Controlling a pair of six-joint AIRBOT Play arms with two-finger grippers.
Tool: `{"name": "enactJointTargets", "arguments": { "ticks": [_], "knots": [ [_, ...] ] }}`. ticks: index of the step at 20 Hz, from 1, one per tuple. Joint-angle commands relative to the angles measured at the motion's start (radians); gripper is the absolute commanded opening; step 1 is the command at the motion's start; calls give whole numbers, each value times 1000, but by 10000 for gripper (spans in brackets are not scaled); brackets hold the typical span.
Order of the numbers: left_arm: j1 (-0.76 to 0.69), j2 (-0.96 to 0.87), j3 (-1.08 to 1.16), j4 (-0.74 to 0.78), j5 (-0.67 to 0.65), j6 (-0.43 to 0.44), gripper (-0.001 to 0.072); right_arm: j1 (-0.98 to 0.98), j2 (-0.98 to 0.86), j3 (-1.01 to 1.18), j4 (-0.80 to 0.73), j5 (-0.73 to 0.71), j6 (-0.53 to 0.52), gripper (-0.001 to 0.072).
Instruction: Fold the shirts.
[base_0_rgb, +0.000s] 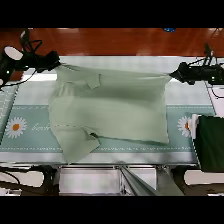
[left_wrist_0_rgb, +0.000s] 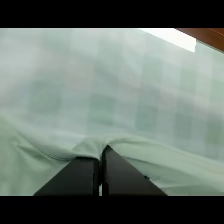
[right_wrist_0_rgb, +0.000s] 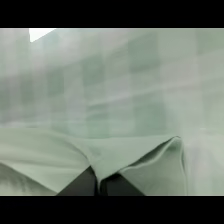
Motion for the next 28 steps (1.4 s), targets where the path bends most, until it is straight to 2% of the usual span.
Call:
{"name": "enactJointTargets", "arguments": {
  "ticks": [1,4,7,8,11,15,16,17,18,19,21,23,25,28],
  "knots": [
    [5,-78,29,-65,-26,5,21,8,-96,33,46,5,-2,22],
    [52,-66,67,-65,-169,18,21,-21,-67,33,44,107,-24,22],
    [87,-61,64,-40,-399,152,21,-30,-35,32,-46,234,-46,22],
    [88,-61,43,3,-444,163,21,-31,-34,28,-80,262,-36,23],
    [89,-61,-47,119,-486,161,21,-30,-34,-18,-148,277,5,22],
    [87,-66,-100,130,-478,161,21,-10,-35,-99,-167,244,7,23],
    [87,-66,-100,127,-473,160,32,0,-35,-112,-169,217,9,52],
    [86,-66,-99,127,-480,144,166,10,-35,-118,-170,197,35,269],
    [86,-64,-97,129,-508,139,439,9,-35,-116,-163,201,51,411],
    [93,-64,-86,146,-555,132,511,2,-34,-107,-162,228,69,413],
    [131,-43,-73,157,-646,126,511,-36,-6,-85,-162,323,80,413],
    [204,26,-108,154,-674,127,510,-95,79,-98,-173,367,78,413],
    [289,152,-247,153,-643,163,510,-158,209,-174,-173,339,57,413],
    [438,352,-570,166,-558,209,510,-227,441,-402,-153,269,-4,413]
  ]
}}
